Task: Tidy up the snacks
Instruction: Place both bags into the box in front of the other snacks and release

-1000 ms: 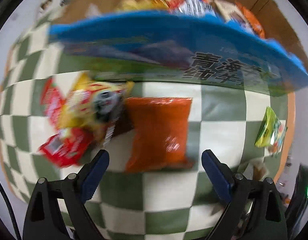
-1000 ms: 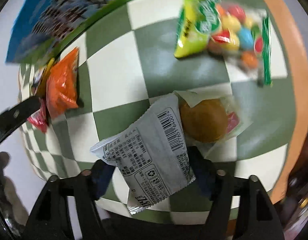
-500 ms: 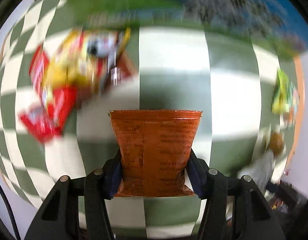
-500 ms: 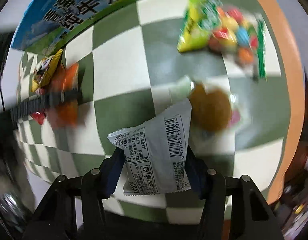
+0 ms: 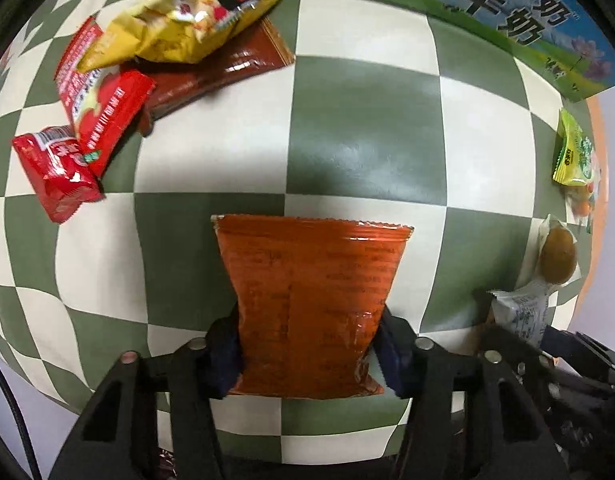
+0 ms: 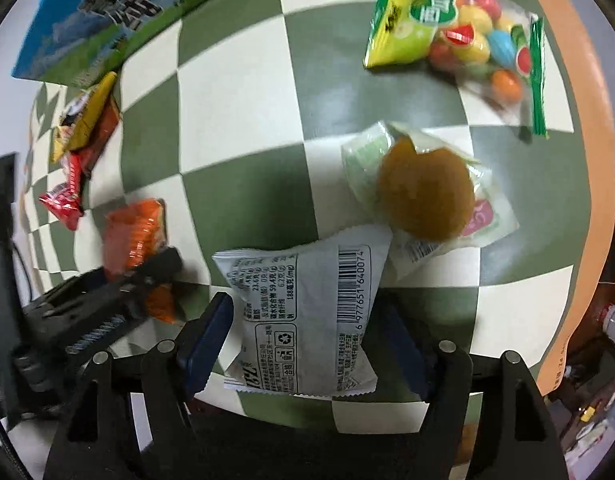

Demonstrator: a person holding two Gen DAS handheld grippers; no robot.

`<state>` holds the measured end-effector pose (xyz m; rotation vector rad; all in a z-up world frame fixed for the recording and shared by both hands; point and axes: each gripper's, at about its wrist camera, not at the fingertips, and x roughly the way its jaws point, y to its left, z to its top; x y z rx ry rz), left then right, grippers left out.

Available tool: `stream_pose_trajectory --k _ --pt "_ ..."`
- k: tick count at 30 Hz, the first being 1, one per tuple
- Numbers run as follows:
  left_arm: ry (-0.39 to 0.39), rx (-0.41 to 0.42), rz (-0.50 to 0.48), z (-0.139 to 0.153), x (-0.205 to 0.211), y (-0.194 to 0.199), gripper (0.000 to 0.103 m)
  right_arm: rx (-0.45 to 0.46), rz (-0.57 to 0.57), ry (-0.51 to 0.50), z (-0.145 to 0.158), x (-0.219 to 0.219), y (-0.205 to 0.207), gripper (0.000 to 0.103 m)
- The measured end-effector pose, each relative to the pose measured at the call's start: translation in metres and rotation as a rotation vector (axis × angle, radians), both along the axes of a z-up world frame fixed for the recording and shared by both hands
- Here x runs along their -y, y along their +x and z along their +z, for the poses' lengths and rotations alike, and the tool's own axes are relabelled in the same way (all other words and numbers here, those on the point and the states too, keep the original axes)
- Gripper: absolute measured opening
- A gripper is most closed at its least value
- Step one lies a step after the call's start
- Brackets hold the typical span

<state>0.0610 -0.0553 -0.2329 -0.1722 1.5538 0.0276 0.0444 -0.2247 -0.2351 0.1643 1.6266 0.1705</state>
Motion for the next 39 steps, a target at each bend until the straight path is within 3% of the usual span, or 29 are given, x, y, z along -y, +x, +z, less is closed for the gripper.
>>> stream_pose_trajectory --k 3,7,13,17,19,22,26,32,39 --pt "0.0 0.013 0.009 0.012 -0.006 -0.003 0.045 0.023 0.004 -0.008 0.004 0.005 -0.002 0.05" --pt "-0.036 0.056 0.013 0.041 -0.017 -0.005 0.045 0.056 0.009 0.023 0.023 0.009 -0.002 0.049" --pt "-0.167 0.189 0.032 0.127 -0.027 0.013 0.045 0.159 0.003 0.154 0.105 0.03 0.013 0.049" --pt "-0.217 0.302 0.038 0.188 -0.029 0.059 0.045 0.281 0.01 0.219 0.175 0.022 0.045 0.049" --pt "-0.209 0.343 0.037 0.204 -0.037 0.09 0.045 0.329 0.009 0.242 0.2 0.015 0.067 0.049" --pt "-0.197 0.341 0.047 0.204 -0.024 0.148 0.045 0.408 0.024 0.22 0.227 0.005 0.104 0.049" --pt "-0.18 0.27 0.061 0.196 -0.026 0.199 0.045 0.428 0.053 0.176 0.228 -0.018 0.155 0.049" --pt "-0.142 0.131 0.085 0.15 -0.032 0.242 0.045 0.368 0.083 0.127 0.194 -0.043 0.206 0.049" --pt "-0.138 0.017 0.082 0.102 -0.029 0.256 0.045 0.301 0.118 0.084 0.144 -0.063 0.235 0.049"
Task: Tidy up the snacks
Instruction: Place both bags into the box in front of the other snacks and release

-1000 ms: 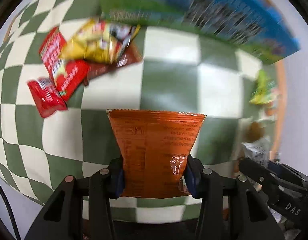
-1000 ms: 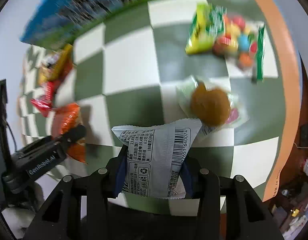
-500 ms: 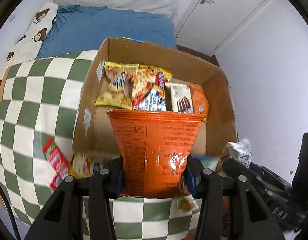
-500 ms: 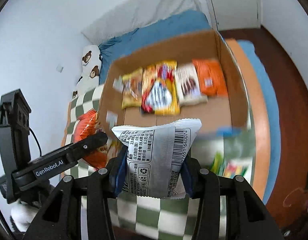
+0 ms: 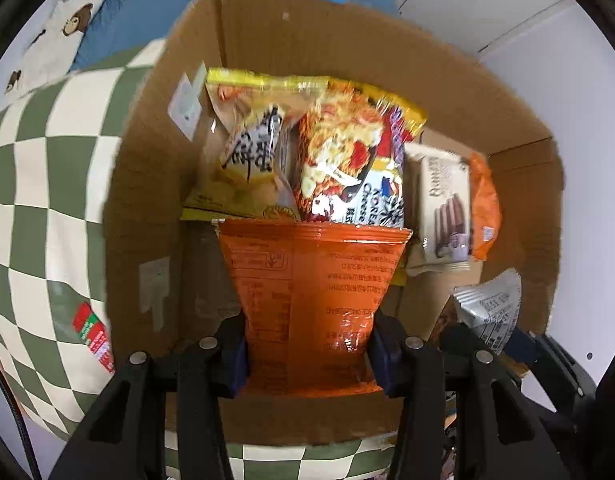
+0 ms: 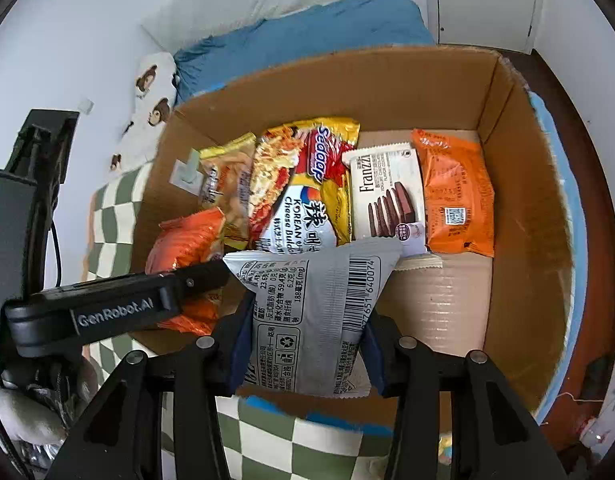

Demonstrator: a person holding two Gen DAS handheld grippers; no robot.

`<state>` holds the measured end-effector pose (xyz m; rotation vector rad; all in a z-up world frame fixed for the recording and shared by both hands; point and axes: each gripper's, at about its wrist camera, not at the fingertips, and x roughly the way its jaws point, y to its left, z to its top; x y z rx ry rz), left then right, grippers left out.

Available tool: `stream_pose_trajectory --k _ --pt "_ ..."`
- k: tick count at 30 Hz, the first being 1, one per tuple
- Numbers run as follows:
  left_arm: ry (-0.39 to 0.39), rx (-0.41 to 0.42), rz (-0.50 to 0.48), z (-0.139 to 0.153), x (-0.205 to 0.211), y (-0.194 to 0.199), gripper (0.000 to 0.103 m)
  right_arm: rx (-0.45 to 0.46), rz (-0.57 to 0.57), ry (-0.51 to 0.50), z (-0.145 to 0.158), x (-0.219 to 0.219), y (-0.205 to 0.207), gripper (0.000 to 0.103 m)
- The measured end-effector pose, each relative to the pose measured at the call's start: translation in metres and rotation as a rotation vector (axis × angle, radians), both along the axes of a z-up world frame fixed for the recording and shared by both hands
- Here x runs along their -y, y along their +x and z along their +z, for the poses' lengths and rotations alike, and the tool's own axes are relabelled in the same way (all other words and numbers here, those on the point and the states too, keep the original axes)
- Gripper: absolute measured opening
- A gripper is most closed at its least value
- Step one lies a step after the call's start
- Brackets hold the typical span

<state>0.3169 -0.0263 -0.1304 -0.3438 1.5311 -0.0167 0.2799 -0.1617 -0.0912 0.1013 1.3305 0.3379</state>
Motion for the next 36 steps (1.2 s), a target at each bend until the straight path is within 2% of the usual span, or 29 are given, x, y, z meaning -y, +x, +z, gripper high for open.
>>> stream_pose_trajectory --k 12,14,15,16,17,18,23,26,32,36 --pt "0.005 -0.075 -0.031 -0.038 0.008 -0.004 0.046 -0.075 0.033 -0.045 -0.041 -0.004 0.015 0.049" --pt "-0.005 -0.092 -0.023 -0.044 0.008 -0.005 0.048 -0.118 0.07 -0.059 -0.05 -0.009 0.016 0.053" --pt "-0.009 -0.092 -0.022 -0.046 0.008 -0.004 0.058 -0.141 0.084 -0.071 -0.054 -0.011 0.017 0.064" --pt "-0.005 -0.087 -0.025 -0.047 0.009 -0.004 0.074 -0.157 0.098 -0.092 -0.058 -0.012 0.017 0.083" --pt "0.011 -0.078 -0.034 -0.046 0.01 -0.004 0.081 -0.164 0.102 -0.111 -0.061 -0.012 0.017 0.09" --pt "0.027 -0.068 -0.04 -0.045 0.011 -0.004 0.086 -0.167 0.103 -0.122 -0.062 -0.011 0.016 0.092" --pt "0.047 -0.034 -0.042 -0.037 0.013 -0.008 0.086 -0.165 0.089 -0.167 -0.064 -0.004 0.015 0.092" --pt "0.069 -0.009 -0.039 -0.029 0.014 -0.009 0.086 -0.178 0.071 -0.161 -0.064 0.002 0.015 0.092" --pt "0.112 0.057 -0.036 -0.011 0.019 -0.016 0.086 -0.117 0.02 -0.163 -0.046 0.019 0.01 0.092" --pt "0.148 0.133 -0.034 0.008 0.022 -0.031 0.086 -0.071 -0.013 -0.158 -0.03 0.029 0.005 0.092"
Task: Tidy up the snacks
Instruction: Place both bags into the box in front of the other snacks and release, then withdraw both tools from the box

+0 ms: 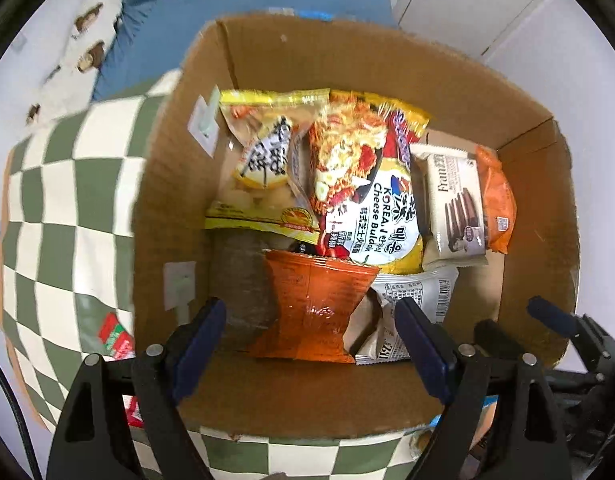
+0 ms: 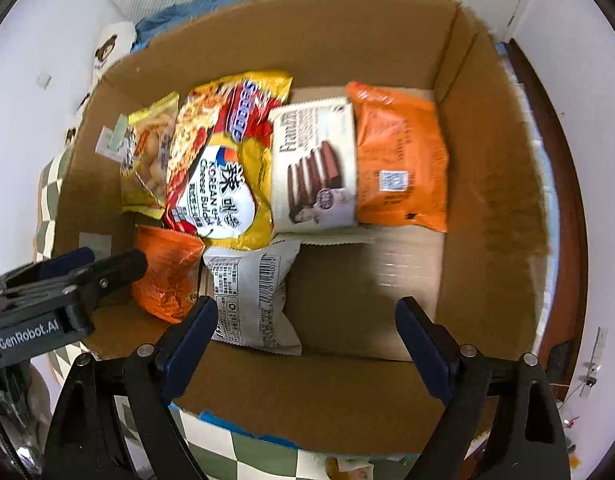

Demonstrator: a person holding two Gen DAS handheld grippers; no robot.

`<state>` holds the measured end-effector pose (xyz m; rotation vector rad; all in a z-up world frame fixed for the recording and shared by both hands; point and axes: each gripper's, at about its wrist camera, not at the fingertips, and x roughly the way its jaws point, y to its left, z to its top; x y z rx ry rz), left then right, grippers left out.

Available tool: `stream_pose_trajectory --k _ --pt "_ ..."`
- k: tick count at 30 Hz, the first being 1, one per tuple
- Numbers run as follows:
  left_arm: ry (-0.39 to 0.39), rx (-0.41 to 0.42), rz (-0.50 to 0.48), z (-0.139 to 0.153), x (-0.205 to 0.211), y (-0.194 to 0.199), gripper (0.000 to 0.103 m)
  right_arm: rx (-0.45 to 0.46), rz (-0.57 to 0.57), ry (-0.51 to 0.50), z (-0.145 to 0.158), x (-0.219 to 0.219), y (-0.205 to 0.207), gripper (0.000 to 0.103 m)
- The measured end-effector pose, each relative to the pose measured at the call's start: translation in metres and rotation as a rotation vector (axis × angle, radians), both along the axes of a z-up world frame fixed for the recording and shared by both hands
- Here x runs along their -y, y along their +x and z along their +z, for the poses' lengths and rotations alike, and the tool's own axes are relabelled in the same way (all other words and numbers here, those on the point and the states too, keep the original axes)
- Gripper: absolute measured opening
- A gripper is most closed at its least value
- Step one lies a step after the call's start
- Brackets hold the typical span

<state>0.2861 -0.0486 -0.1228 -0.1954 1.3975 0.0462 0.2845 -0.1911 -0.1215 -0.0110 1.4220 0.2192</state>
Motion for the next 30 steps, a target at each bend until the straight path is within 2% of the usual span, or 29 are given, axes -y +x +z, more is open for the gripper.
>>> stream_pose_trajectory --k 3,8,19,24,30 --pt "0.008 0.065 0.002 0.015 0.002 -0.017 0.086 0.049 -0.013 -0.007 0.017 0.008 -0.008 0.092" --pt "0.067 0.184 -0.023 0.048 0.004 -0.047 0.086 0.152 -0.02 -0.028 0.05 0.015 -0.027 0.092" --pt "0.107 0.37 -0.049 0.113 0.011 -0.103 0.086 0.359 -0.02 -0.004 0.121 0.015 -0.085 0.092" --pt "0.131 0.437 -0.06 0.134 0.016 -0.125 0.086 0.417 -0.02 0.013 0.148 0.015 -0.113 0.092" --pt "0.108 0.472 -0.048 0.147 0.015 -0.148 0.086 0.47 -0.03 0.033 0.173 0.021 -0.145 0.092"
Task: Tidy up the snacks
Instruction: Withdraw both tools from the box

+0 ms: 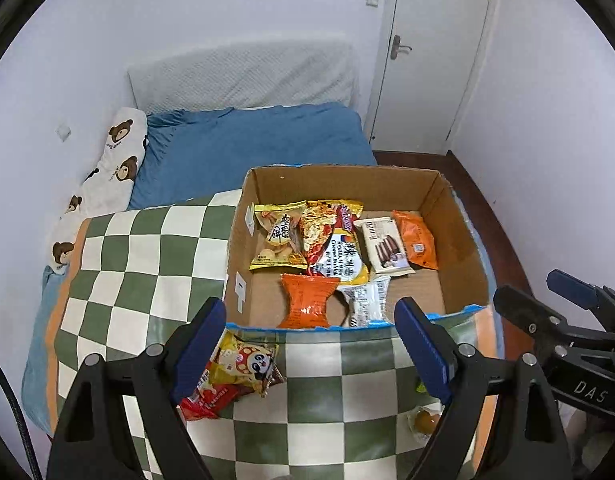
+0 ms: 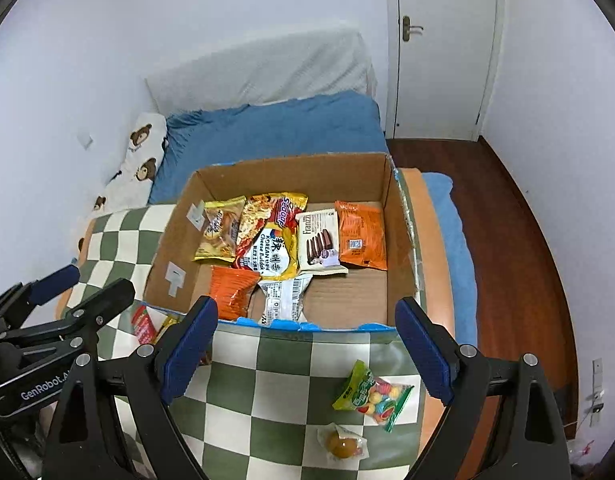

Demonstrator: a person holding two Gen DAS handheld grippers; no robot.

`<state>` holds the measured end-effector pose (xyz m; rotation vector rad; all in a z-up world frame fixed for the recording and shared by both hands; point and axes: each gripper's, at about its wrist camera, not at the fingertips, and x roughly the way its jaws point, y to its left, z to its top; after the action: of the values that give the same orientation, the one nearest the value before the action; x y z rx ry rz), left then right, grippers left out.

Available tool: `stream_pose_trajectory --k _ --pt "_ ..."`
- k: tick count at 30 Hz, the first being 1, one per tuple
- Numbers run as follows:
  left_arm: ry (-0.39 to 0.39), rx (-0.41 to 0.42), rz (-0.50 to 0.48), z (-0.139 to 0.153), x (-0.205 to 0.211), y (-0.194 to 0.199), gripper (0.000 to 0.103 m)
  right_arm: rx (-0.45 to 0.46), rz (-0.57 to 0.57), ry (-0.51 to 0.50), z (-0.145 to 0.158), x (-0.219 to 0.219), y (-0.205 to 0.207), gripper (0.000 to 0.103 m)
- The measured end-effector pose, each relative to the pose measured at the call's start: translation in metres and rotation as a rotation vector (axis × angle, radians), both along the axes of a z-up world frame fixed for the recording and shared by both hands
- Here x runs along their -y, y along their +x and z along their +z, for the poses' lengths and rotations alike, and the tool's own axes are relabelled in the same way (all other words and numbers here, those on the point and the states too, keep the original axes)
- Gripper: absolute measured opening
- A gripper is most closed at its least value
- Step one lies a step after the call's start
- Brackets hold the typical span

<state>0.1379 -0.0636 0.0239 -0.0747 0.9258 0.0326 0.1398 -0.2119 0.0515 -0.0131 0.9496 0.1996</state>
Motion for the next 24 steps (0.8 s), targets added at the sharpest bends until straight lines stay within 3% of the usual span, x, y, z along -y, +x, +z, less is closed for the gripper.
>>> stream_pose_trajectory --k 12,21,24 --pt "0.003 0.062 0.003 0.018 0.006 -0.027 0.086 0.094 -0.013 -0.015 0.029 0.006 -0.039 0.092" --pt "-0.034 0.029 0.022 0.009 -0.004 -0.026 0.086 0.091 -0.027 0.03 0.031 0.011 -0.048 0.092" --pt "-0.064 -0.022 0.036 -0.009 -0.017 -0.024 0.099 0.026 -0.052 0.077 0.012 0.021 -0.041 0.097"
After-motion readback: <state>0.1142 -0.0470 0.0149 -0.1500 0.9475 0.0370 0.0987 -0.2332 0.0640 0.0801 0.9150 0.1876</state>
